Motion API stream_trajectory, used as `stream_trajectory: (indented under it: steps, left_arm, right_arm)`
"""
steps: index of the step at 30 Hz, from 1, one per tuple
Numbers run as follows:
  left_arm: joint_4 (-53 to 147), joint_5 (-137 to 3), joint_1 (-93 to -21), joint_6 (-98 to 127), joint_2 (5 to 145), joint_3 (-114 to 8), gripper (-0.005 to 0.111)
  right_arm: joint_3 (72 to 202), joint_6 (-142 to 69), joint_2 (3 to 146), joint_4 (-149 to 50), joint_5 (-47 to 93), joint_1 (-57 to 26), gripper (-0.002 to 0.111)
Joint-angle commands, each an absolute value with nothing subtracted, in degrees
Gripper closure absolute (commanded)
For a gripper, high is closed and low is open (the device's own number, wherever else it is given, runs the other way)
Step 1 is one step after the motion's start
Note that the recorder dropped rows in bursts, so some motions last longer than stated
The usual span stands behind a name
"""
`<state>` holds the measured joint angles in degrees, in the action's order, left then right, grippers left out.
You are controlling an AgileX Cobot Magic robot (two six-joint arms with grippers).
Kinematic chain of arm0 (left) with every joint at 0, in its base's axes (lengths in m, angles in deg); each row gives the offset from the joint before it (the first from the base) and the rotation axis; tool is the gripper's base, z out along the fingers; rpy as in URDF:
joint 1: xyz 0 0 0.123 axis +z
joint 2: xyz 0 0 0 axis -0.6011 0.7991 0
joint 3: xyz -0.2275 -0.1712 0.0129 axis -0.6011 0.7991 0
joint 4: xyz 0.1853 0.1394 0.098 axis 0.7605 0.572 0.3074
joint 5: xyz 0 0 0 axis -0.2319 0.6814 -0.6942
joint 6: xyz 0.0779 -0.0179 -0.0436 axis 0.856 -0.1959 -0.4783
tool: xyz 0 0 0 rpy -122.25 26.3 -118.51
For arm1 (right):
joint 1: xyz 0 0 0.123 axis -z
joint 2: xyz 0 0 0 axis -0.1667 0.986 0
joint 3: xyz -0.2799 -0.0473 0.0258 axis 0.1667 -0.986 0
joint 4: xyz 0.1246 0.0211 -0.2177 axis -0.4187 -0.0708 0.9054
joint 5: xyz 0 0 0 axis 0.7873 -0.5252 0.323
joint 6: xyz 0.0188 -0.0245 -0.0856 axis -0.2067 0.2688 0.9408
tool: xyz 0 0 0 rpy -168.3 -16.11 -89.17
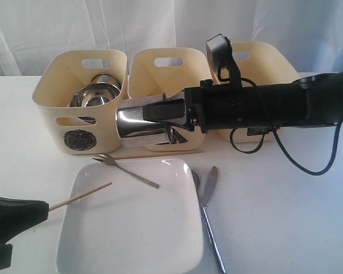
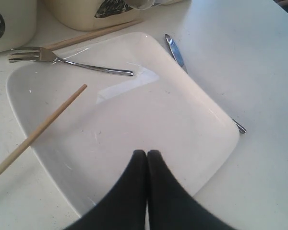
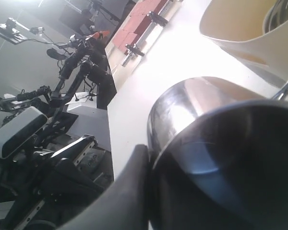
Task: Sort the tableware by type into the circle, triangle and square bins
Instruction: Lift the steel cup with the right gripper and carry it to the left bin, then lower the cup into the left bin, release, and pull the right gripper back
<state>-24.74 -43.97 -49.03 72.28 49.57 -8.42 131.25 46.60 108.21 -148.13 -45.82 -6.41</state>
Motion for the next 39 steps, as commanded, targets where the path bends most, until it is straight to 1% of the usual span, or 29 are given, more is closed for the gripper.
stream_trajectory:
  steps: [1,6,13,19,29,32,39]
  left_arm:
    - [-25.51,-43.36,-49.0,72.37,49.22,-8.02,0.107]
    - [-25.51,-43.34,-49.0,72.37,49.22,-8.02,0.107]
    - [-25.93,-46.37,-49.0,72.16,49.22,-8.02,0.107]
    - [-25.93,-46.59,-49.0,72.16,49.22,-8.02,0.107]
    - [-25.93,-48.38,-49.0,72.16,49.22,-8.02,0.107]
    - [-25.93,-49.06,-49.0,72.16,49.22,-8.02,0.107]
    - [-25.93,-50.92,-49.0,72.16,49.22,-8.02,0.107]
  right_arm:
    - [131.79,52.84,107.68,-149.48,-46.78,-6.62,0.108]
    - [133.42,58.38,106.53,-143.24,-46.78,-6.85,0.108]
    - [140.3,61.86,106.15,-142.97,-46.78,-9.23,0.108]
    - [146.63,67.54,106.15,-138.51,-34.45,-13.08,0.108]
    - [153.18,85.46,107.08,-134.97,-16.26,-19.94,0.108]
    - [155.6,85.46,109.34,-134.33,-12.88,-21.83,0.108]
    - [161.6,85.46,117.67,-134.33,-11.51,-24.73,0.108]
